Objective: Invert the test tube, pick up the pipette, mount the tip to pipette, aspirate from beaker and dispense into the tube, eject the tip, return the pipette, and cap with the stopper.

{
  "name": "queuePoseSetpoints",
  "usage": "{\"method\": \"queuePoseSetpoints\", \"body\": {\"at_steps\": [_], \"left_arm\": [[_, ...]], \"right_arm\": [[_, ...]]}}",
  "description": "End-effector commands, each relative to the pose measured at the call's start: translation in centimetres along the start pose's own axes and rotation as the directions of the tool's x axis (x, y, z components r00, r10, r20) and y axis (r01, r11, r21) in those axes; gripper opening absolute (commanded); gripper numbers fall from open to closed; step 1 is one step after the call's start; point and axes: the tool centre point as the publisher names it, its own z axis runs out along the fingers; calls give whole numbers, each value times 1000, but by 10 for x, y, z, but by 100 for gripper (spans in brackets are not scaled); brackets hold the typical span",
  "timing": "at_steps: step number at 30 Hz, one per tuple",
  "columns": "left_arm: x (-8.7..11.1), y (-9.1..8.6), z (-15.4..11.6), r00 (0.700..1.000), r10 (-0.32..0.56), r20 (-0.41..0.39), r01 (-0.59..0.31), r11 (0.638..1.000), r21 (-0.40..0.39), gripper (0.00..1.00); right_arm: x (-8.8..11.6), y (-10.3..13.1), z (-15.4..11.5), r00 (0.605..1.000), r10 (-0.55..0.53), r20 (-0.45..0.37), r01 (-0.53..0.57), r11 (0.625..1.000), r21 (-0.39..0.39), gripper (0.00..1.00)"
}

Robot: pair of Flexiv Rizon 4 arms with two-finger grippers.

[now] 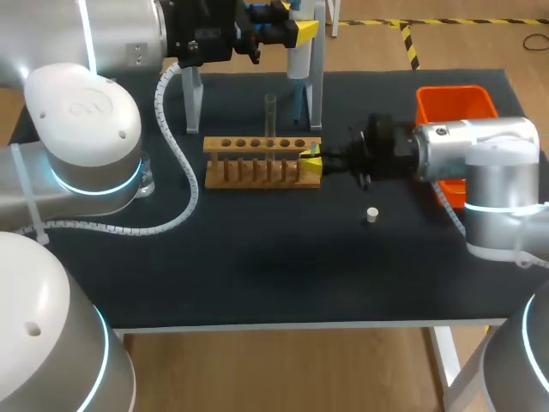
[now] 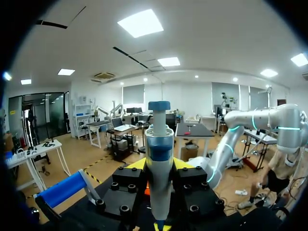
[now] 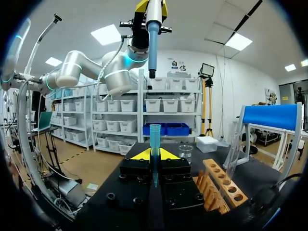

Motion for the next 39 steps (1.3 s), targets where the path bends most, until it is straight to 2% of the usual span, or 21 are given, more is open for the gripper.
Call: {"method": "queuePoseSetpoints", "body": {"at_steps": [1, 22, 39], "left_arm": [[0, -1, -1, 1000, 0, -2, 0, 1000, -1, 0], [0, -1, -1, 1000, 0, -2, 0, 1000, -1, 0], [0, -1, -1, 1000, 0, -2, 0, 1000, -1, 0]], "right_arm": [[-5, -2, 10, 1000, -3, -6, 3, 1000, -5, 0], [-11, 5, 27, 997, -63, -31, 65, 997, 49, 0], [-6, 9, 32, 997, -76, -30, 77, 997, 32, 0]]}}
